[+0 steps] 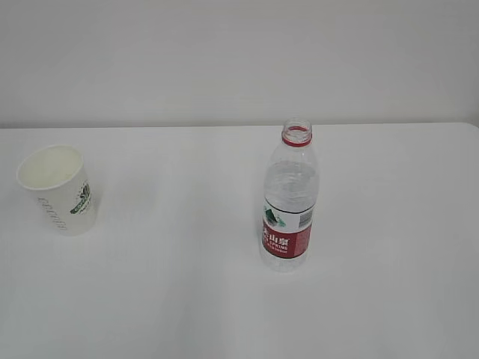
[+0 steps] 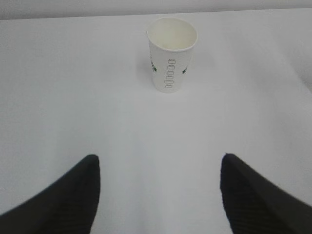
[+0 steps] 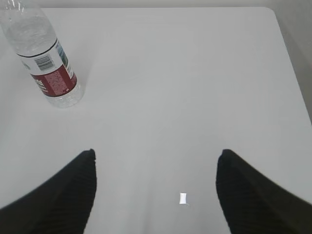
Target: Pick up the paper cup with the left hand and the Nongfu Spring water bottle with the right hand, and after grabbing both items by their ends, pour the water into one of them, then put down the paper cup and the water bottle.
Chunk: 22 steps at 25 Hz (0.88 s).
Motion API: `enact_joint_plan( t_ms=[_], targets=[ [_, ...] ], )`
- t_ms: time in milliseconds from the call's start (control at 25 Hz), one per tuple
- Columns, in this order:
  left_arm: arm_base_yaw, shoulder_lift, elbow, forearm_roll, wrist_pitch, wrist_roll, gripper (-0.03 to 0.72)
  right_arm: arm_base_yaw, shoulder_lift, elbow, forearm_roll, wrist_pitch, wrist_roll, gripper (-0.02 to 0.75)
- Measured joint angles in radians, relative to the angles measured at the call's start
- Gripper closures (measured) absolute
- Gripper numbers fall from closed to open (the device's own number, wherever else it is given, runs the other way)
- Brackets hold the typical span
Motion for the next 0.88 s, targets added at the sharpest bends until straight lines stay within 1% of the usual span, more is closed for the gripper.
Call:
enact_joint_plan(
  t_ms=[880],
  targets=[
    [0.000, 0.000, 0.000, 0.002, 0.000, 0.000, 0.130, 0.000, 0.000, 0.000, 0.000, 0.000, 0.000, 0.165]
  ],
)
